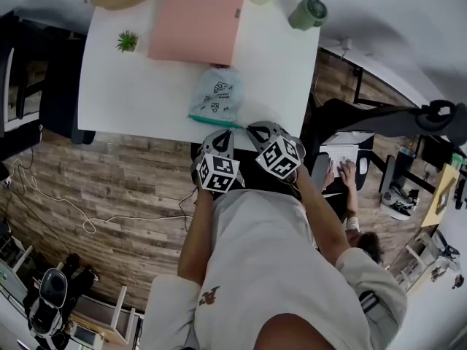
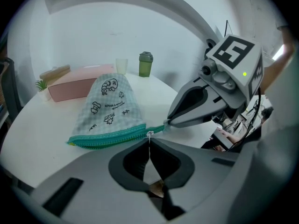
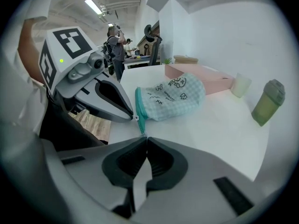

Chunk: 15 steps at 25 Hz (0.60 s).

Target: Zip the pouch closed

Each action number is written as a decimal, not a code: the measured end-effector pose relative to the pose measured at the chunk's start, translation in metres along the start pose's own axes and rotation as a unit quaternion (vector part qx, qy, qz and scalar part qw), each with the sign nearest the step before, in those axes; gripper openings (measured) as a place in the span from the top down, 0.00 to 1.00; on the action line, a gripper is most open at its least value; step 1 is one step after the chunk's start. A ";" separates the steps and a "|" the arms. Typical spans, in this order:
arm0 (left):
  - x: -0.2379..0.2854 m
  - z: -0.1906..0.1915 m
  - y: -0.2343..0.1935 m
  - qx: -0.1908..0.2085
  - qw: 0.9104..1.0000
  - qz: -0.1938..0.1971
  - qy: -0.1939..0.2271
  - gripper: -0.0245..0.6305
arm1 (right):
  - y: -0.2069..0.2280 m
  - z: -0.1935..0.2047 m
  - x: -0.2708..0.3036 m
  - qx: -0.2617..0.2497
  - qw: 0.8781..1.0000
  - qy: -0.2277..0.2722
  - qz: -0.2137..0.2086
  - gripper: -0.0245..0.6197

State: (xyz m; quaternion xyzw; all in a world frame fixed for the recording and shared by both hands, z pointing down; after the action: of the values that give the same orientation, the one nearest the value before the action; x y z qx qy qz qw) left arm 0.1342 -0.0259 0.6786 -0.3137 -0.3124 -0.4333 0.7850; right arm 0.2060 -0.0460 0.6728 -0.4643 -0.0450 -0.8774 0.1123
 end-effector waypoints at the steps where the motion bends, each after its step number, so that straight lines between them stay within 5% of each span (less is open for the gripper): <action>1: -0.001 0.000 -0.001 0.002 1.000 0.001 -0.001 0.96 | 0.000 0.000 0.000 0.002 1.000 -0.001 0.001 0.96; 15: -0.007 -0.002 -0.012 0.007 1.000 0.014 -0.004 0.96 | 0.001 -0.001 0.002 0.028 0.999 -0.018 0.030 0.96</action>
State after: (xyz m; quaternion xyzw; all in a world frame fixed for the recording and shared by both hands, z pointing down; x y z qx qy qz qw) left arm 0.1206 -0.0293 0.6747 -0.3140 -0.3142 -0.4186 0.7921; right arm 0.2049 -0.0478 0.6739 -0.4778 -0.0578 -0.8635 0.1506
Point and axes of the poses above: the fingertips, and each gripper's own axes: x forward along the fingers, y to its right, z out of its underside, the point moved 3 cm from there along -x, backward along the fingers, and after that the axes turned 7 degrees about -x, right-handed, at the moved point
